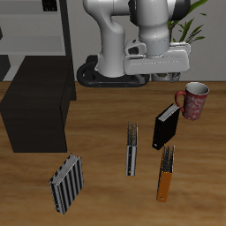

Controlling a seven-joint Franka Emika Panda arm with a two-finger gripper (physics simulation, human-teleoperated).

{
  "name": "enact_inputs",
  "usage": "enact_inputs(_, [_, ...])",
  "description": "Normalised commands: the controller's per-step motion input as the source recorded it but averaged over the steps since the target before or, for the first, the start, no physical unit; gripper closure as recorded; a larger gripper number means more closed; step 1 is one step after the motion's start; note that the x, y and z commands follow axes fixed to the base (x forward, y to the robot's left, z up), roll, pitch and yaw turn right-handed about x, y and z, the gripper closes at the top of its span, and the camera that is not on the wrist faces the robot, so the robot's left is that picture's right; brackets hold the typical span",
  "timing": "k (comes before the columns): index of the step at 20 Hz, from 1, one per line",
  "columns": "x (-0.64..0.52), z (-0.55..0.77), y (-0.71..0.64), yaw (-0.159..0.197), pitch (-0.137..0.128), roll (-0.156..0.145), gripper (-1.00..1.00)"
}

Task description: Place the black book flat on top of the shelf

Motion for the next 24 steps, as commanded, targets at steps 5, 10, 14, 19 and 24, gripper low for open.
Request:
enact_inputs(5, [-0.03,-0.19,0.24,-0.032,-0.004,0.003,-1.00])
enact_inputs(10, [0.06,-0.27,0.12,-0.047,0.011,-0.033,-1.00])
enact_inputs(14, [0.02,-0.16,0.07,0.003,-0.038,-0.023,-1.00])
enact_inputs(19, [0.02,-0.36,0.17,-0.053,0.008,-0.043,-1.00])
enact_inputs(24, [0.05,-0.42,0.08,0.000,0.043,-0.007,-1.00])
